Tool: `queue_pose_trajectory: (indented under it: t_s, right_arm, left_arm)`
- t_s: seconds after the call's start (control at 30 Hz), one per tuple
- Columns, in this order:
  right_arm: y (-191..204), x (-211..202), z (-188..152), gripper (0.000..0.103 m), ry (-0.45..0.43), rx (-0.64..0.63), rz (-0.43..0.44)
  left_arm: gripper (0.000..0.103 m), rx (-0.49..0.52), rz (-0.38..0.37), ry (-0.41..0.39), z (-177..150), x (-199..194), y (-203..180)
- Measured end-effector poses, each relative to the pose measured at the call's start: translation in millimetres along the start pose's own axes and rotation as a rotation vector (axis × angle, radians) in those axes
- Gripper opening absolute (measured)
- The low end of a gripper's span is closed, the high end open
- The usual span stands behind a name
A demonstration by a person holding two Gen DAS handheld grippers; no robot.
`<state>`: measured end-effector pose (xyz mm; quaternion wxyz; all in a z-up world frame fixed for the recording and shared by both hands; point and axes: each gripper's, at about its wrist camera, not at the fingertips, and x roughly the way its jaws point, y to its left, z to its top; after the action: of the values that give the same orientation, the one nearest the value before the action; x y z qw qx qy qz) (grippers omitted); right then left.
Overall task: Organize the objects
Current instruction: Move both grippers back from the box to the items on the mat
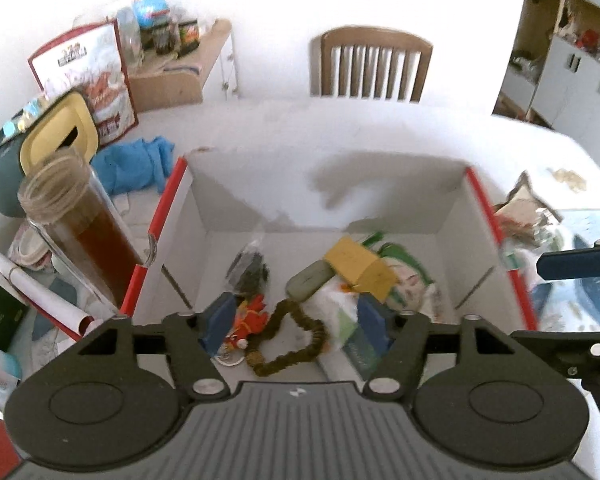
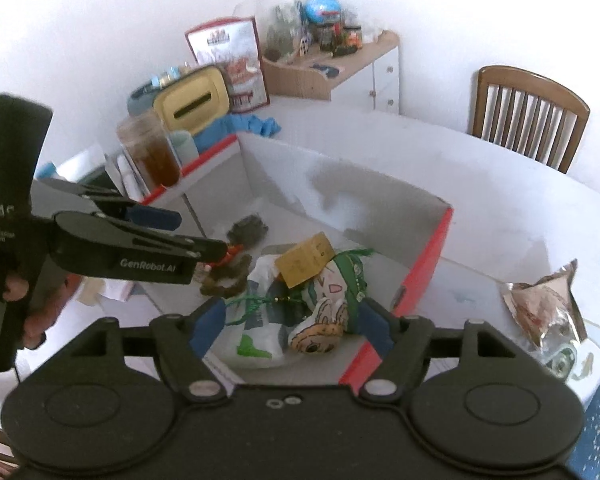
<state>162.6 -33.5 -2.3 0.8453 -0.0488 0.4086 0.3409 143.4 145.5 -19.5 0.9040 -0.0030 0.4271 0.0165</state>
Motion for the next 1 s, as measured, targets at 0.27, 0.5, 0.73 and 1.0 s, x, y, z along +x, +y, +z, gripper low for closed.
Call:
queue_pose_trajectory:
  t_s: [0.27,0.5,0.73,1.0]
  right_arm:
    - [-17,-43,-16,0.084,-0.069,0.043,0.025]
    - [-33,-73,-33,0.091,-0.119,0.063,0.026]
    - [-62,-102,-54,0.095,-0.16,0.107,-0.021]
    - [-110,-125,-81,0.095,-0.17,0.213,-0.078]
  left_arm:
    - [0.075,0.006,-0.03,-0.058,-8,-31,-23]
    - [0.082,-0.017,-0.063,-0.08,-11,-44,-40]
    - [0.089,-0.03,-0.132,-0.069,-14,-47,-66]
    - [0.099,-0.011,-0.213,-0.092,-18,-47,-104]
